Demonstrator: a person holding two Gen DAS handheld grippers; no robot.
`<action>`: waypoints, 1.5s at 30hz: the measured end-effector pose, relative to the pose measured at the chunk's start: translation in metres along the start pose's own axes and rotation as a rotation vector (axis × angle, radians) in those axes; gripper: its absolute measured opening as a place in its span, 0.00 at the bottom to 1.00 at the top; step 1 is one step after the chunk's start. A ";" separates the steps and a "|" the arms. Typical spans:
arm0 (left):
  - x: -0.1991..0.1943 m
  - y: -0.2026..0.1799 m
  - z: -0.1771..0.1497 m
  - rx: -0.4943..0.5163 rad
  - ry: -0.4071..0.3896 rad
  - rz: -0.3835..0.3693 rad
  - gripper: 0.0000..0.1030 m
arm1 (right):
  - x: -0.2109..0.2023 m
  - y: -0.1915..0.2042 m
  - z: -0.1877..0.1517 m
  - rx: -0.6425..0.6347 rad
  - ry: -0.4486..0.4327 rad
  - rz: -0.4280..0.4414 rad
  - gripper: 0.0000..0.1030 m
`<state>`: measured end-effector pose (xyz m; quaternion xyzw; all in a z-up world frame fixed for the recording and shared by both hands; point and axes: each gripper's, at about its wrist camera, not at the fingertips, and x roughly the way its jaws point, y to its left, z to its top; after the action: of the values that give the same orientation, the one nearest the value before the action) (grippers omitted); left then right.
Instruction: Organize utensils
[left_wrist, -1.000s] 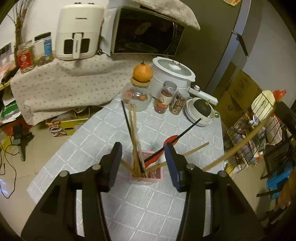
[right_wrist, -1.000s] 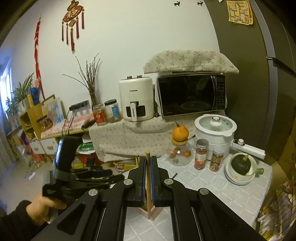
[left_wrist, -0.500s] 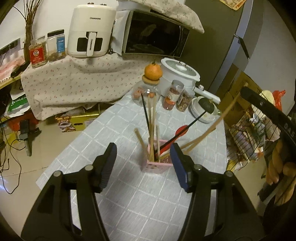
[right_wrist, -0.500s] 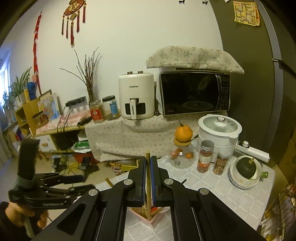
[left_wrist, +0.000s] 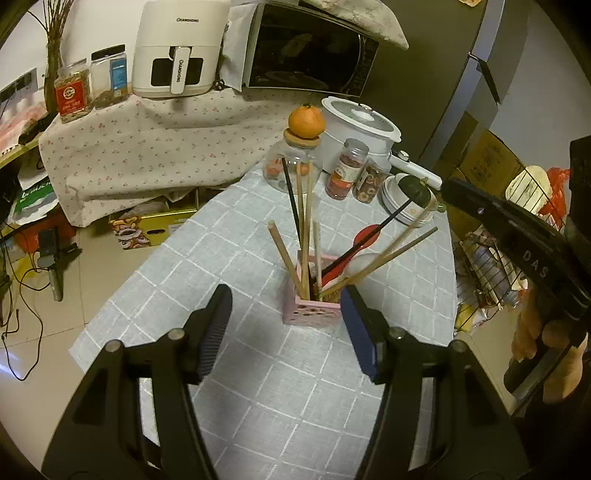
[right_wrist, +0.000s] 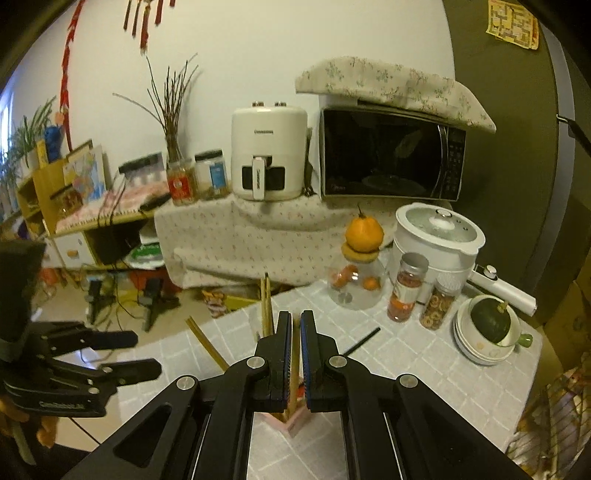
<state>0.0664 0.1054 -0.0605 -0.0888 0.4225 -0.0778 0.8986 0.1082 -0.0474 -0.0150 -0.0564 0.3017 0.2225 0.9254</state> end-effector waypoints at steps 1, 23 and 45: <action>-0.001 -0.002 0.000 0.003 -0.002 0.001 0.63 | -0.002 -0.001 0.000 0.005 0.002 0.003 0.15; -0.058 -0.075 -0.021 0.098 -0.176 0.150 0.99 | -0.101 -0.029 -0.039 0.093 0.051 -0.211 0.83; -0.070 -0.106 -0.030 0.097 -0.276 0.196 0.99 | -0.127 -0.052 -0.053 0.126 0.025 -0.286 0.88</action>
<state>-0.0079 0.0145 -0.0030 -0.0137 0.2976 0.0031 0.9546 0.0124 -0.1546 0.0147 -0.0431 0.3152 0.0682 0.9456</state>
